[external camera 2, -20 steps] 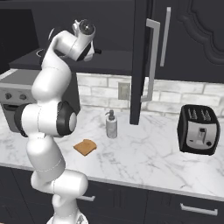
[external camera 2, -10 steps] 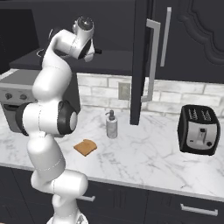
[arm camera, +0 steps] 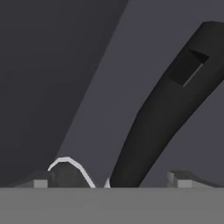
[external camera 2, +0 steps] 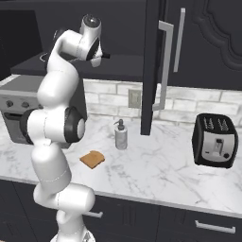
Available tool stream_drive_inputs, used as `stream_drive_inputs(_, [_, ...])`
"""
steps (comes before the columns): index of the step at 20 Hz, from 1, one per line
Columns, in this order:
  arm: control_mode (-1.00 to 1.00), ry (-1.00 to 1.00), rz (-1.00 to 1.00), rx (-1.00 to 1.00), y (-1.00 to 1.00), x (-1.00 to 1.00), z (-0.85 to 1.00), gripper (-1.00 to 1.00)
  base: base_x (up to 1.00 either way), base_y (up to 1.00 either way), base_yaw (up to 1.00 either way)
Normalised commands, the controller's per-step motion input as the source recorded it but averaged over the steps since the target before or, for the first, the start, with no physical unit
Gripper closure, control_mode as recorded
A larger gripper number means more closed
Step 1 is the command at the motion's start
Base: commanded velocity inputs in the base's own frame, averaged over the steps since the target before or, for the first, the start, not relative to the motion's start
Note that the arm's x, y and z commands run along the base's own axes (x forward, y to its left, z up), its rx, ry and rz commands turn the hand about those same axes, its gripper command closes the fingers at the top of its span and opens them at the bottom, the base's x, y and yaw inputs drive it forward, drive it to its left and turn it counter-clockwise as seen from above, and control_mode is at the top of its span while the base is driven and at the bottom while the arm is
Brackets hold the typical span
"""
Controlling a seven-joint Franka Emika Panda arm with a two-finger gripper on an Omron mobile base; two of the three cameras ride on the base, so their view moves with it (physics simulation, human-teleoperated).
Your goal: Pick the pan from the cabinet and place it on the stove. Then turn on the stove burner for the pan.
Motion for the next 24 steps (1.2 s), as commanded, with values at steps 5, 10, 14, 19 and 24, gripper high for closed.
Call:
stream_drive_inputs(5, [-1.00, 0.00, -0.03, 0.00, -0.09, 0.19, -0.76, -1.00, 0.00, 0.00, 0.00])
stream_drive_inputs(10, [-1.00, 0.00, -0.03, 0.00, -0.07, 0.21, -0.80, -1.00, 0.00, 0.00, 0.00])
stream_drive_inputs(14, [-1.00, 0.00, -0.03, 0.00, 0.00, 0.27, -0.80, -1.00, 0.00, 0.00, 0.00])
stream_drive_inputs(19, [-1.00, 0.00, -0.04, 0.00, 0.00, 0.33, -0.74, -1.00, 0.00, 0.00, 0.00])
stream_drive_inputs(24, [-1.00, -0.03, -0.04, 0.00, 0.03, 0.34, -0.71, -1.00, 0.00, 0.00, 0.00])
